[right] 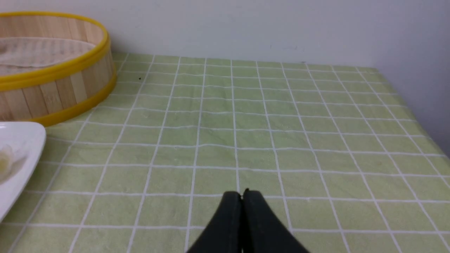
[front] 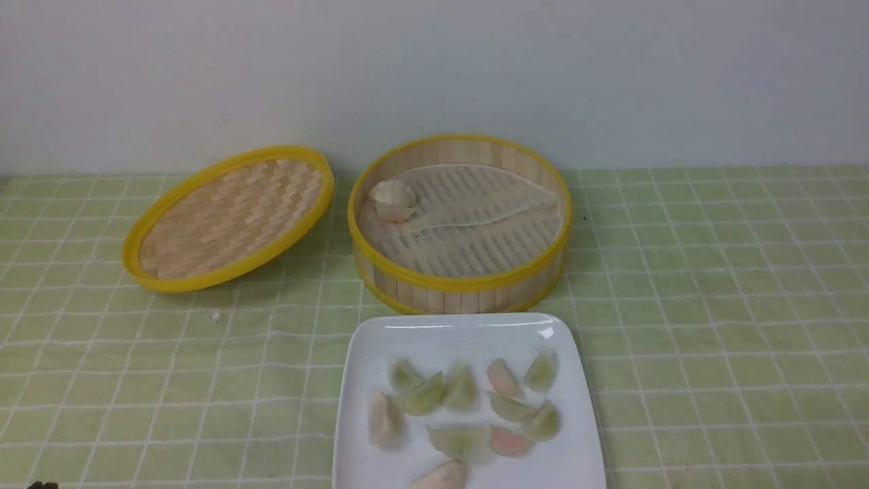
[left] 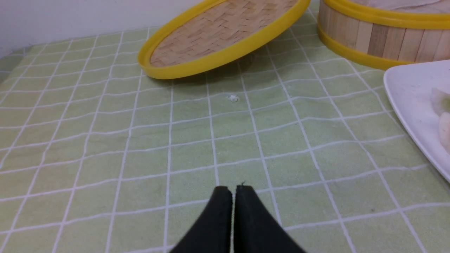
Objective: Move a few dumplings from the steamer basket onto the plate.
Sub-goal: Use the left arm to grab a dumpling from the steamer
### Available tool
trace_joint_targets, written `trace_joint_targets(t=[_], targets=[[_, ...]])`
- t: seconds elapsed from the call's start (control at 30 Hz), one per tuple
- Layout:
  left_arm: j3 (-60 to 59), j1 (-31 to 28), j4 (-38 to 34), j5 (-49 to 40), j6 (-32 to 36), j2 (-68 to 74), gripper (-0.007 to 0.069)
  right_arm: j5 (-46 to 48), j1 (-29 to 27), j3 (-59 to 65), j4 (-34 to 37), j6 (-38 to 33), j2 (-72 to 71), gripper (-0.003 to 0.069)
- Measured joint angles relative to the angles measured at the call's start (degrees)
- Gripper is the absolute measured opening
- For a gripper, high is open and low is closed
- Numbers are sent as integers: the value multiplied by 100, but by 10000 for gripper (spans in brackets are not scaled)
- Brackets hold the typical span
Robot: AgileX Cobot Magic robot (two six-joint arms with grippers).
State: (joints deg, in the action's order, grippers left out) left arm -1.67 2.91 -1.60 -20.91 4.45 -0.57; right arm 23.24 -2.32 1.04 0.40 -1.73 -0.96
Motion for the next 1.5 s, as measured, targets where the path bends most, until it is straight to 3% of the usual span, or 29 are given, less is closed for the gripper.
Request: trace_joint_targets(t=[0.07,0.2,0.4,0.5,0.6,0.7,0.8,0.87,0.93,0.97,1.0,1.07,1.23,1.5], targets=[[-6,0,-134,153,-72,0,-6,0,0,0,0,0,0,-15],[-6,0,-1522,1367,-741,0,-6,0,0,0,0,0,0,-15],[-6,0,-2973,2893,-1000,0,-6,0,0,0,0,0,0,-15],[67,0,-3337,3979,-1059,0,-6,0,0,0,0,0,0,-15],[497,0,-3274,4151,-1047,37,-6,0,0,0,0,0,0,-15],[1660,0,-2671,3570,-959,543,-6,0,0,0,0,0,0,-15],[3044,0,-1984,2016,-894,1592,-6,0,0,0,0,0,0,-15],[4086,0,-1725,511,-815,2599,-6,0,0,0,0,0,0,-15],[4949,0,-1655,-867,-609,3571,-6,0,0,0,0,0,0,-15],[4949,0,-1648,-867,-609,3571,-6,0,0,0,0,0,0,-15],[5543,0,-1654,-1818,-369,4334,-6,0,0,0,0,0,0,-15],[6109,0,-1695,-2629,-12,5230,-6,0,0,0,0,0,0,-15],[7265,15,-1910,-3663,1095,6979,-6,0,0,0,0,0,0,-15],[8984,727,-1915,-3793,2039,9233,-6,0,0,0,0,0,0,-15]])
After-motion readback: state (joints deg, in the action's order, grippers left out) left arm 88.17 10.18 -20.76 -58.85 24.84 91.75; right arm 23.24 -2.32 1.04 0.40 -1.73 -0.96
